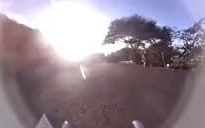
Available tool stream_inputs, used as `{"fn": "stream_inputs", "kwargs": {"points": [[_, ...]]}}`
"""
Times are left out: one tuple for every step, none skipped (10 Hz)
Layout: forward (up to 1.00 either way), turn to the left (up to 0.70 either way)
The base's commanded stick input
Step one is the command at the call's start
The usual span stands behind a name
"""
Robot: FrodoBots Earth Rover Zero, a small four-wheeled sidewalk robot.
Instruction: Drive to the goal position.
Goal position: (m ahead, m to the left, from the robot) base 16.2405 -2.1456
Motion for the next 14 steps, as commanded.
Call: {"fn": "stream_inputs", "kwargs": {"points": [[0.50, 0.00], [0.50, 0.00], [0.50, 0.00], [0.50, 0.00], [0.50, 0.00], [0.50, 0.00], [0.50, 0.00], [0.50, 0.00], [0.50, 0.00], [0.50, 0.00], [0.50, 0.00], [0.50, 0.00], [0.50, 0.00], [0.50, 0.00]]}}
